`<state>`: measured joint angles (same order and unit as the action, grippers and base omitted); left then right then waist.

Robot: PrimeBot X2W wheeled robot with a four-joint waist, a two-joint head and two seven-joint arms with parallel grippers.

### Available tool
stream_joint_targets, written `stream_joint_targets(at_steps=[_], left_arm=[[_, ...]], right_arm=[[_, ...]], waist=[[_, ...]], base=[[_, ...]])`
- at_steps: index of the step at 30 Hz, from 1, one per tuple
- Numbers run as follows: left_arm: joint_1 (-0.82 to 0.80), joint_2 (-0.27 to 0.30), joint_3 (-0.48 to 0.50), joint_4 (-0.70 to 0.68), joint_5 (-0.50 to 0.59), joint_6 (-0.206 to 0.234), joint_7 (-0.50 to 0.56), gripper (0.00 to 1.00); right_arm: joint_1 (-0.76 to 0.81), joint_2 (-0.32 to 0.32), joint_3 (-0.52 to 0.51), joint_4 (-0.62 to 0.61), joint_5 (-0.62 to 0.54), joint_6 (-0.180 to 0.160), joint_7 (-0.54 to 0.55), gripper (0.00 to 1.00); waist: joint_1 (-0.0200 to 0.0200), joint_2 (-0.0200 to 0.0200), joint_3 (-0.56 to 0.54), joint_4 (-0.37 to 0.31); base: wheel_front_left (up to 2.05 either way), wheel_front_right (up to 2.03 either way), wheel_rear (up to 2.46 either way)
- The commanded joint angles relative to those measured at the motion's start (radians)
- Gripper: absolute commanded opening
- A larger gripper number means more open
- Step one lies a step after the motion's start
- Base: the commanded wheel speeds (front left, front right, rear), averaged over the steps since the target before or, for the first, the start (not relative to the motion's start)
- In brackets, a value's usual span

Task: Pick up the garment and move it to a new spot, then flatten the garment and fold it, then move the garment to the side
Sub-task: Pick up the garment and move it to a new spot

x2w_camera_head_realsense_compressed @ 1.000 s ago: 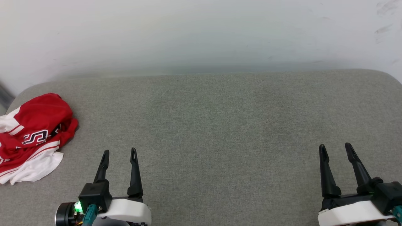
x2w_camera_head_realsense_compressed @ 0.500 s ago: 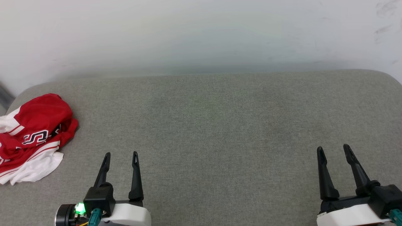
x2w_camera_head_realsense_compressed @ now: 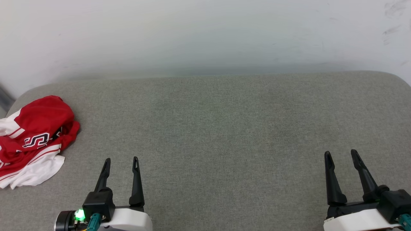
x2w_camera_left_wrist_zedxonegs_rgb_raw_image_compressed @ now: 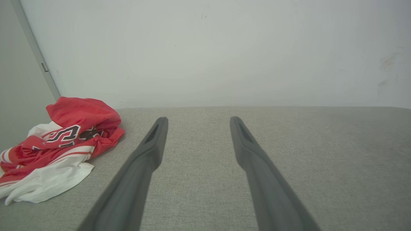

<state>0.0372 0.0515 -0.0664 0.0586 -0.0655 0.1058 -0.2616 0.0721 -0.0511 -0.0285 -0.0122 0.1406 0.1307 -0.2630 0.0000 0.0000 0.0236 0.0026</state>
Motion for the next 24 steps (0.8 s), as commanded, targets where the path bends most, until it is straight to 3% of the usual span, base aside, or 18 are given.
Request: stream_joint_targets(at_steps=[1, 11, 24], left_arm=[[0.009, -0.002, -0.002, 0.002, -0.003, -0.001, -0.005, 1.00], [0.000, -0.001, -0.001, 0.006, -0.010, 0.012, -0.005, 1.00], [-0.007, -0.002, 0.028, 0.009, -0.024, 0.021, -0.004, 1.00]], right_arm=[[0.012, 0.002, -0.001, 0.002, 0.005, 0.000, -0.003, 1.00], [0.013, 0.002, 0.003, 0.001, 0.005, 0.000, -0.003, 1.00], [0.032, 0.002, 0.008, -0.004, 0.002, 0.000, -0.003, 1.00]], waist=[[0.0000, 0.0000, 0.001, 0.001], [0.0000, 0.0000, 0.004, 0.036], [0.0000, 0.0000, 0.010, 0.188]], base=[[0.00, 0.00, 0.00], [0.00, 0.00, 0.00], [0.00, 0.00, 0.00]])
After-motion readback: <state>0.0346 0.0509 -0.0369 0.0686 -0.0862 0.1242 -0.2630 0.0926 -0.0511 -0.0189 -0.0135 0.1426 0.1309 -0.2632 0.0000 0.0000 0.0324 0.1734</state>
